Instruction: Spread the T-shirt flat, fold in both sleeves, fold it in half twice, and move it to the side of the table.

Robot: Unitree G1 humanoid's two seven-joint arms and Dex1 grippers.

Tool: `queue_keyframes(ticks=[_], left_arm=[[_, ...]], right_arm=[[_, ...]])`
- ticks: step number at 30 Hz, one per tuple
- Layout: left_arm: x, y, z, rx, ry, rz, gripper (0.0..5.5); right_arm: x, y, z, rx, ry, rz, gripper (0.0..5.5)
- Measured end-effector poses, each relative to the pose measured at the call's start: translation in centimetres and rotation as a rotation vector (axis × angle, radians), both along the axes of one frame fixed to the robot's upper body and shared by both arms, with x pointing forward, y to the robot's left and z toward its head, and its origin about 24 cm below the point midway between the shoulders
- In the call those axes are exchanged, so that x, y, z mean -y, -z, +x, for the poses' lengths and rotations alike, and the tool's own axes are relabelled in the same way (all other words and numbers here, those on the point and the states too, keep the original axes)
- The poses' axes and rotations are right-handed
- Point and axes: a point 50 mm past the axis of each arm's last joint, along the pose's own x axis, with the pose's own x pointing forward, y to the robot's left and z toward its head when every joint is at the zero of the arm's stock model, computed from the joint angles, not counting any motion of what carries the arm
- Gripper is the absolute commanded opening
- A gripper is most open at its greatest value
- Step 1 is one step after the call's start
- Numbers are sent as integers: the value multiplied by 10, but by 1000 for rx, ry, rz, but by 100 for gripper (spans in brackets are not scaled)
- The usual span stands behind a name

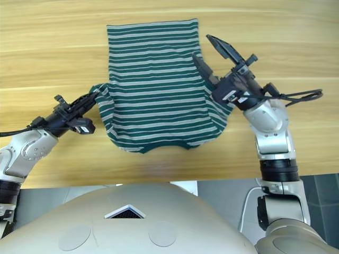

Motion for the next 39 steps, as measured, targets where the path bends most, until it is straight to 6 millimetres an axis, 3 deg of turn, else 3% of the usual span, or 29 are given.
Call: queue_keyframes(ticks=[6,10,17,24,29,31,34,37,39], left_arm=[[13,-1,4,54,55,-32,1],[33,16,-1,-8,149,-59,1],[62,34,6,-85,267,-79,1],[60,40,22,-121,230,-82,118],[61,44,22,-161,220,-109,192],[65,46,17,-192,246,-119,223],[70,44,10,-216,288,-163,223],[75,45,1,-255,318,-188,223],[70,48,-4,-280,306,-175,223]], right_arm=[[-2,3,-1,1,-8,5,211],[-2,2,-1,3,-10,6,211],[-2,3,-1,4,-10,9,211],[-3,4,-2,2,-10,20,211],[1,6,-5,-8,12,18,211],[9,5,-5,3,48,-12,211],[31,-2,-6,34,133,-117,211],[61,-9,-8,73,254,-313,211],[87,0,-11,30,345,-514,211]])
